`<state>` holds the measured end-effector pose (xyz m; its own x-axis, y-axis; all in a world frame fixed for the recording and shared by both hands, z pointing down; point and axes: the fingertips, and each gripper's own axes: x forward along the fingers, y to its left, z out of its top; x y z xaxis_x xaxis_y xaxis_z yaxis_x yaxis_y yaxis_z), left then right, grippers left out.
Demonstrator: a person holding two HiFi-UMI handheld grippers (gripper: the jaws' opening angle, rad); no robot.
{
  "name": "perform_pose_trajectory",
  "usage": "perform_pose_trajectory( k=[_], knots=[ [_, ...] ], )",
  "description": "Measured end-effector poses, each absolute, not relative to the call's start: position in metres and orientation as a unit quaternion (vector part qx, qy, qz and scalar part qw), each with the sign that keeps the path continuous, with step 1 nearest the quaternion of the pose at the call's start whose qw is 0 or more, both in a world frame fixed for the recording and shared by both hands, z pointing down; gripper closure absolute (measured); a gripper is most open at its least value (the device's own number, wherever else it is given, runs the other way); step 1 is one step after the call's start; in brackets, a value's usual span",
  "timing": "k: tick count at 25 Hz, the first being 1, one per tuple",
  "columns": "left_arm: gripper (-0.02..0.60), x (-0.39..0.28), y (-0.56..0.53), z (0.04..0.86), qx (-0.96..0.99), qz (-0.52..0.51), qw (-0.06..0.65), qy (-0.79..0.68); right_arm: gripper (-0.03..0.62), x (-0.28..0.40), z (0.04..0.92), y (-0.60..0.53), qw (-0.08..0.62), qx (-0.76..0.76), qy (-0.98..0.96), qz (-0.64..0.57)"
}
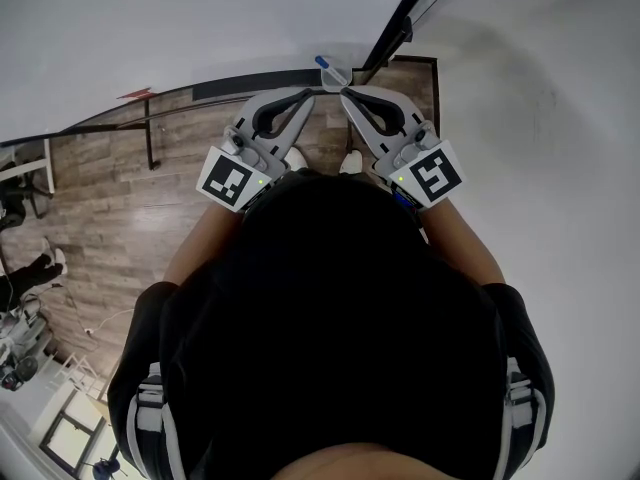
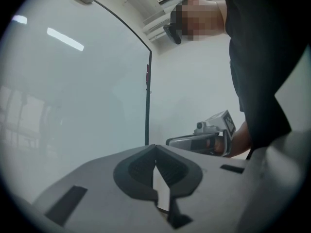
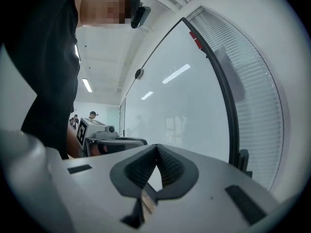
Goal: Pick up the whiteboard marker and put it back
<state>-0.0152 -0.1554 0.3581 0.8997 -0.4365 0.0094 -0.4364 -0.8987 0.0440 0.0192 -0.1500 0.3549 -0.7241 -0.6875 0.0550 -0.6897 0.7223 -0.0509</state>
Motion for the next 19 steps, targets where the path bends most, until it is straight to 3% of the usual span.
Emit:
perform_pose_trajectory(
  k=[19],
  knots=[
    [0.577,-0.013,-0.152,0.36,0.975,0.004,0.026,-0.222,0.594,0.017,0.365,-0.144,0.032,0.359,-0.932,0.046]
  ],
)
